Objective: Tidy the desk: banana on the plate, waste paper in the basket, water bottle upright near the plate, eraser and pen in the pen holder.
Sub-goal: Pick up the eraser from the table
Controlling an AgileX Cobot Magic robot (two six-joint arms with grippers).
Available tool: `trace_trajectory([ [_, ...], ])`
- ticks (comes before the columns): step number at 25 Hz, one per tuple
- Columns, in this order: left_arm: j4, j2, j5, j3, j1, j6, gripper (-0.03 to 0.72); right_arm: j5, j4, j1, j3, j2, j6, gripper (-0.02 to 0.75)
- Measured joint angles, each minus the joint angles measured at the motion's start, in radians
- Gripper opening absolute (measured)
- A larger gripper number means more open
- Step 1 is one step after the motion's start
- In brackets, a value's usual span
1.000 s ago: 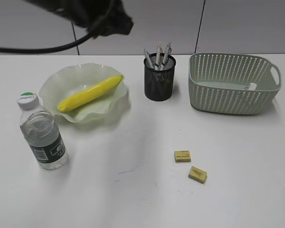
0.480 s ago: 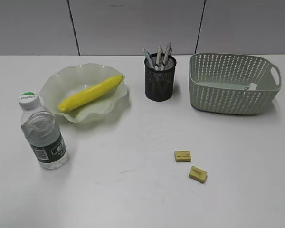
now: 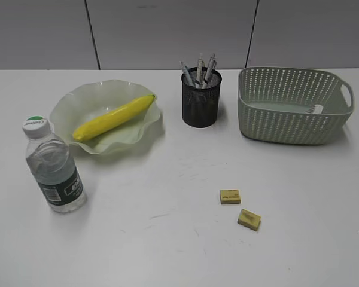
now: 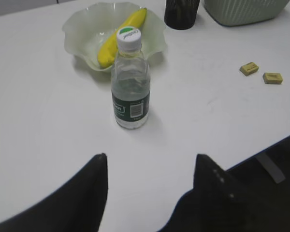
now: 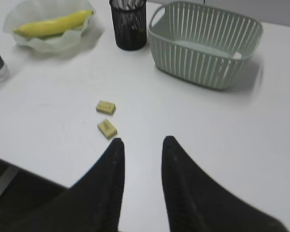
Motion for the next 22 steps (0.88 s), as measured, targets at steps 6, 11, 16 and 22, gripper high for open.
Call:
trace_trajectory([
  [6, -0.026, -0.035, -0.002, 0.000, 0.000, 0.088, 0.391, -0.378, 0.043, 0.000, -0.002, 0.318, -0.057, 0.226],
  [11, -0.038, -0.035, -0.002, 0.001, 0.000, 0.076, 0.384, -0.578, 0.068, 0.001, -0.029, 0.734, -0.156, 0.235],
  [16, -0.039, -0.036, -0.003, 0.001, 0.000, 0.072, 0.382, -0.512, 0.100, 0.001, -0.132, 1.151, -0.290, 0.250],
  [22, -0.039, -0.036, -0.003, 0.001, 0.050, 0.072, 0.375, -0.469, 0.185, 0.016, -0.235, 1.500, -0.420, 0.363],
])
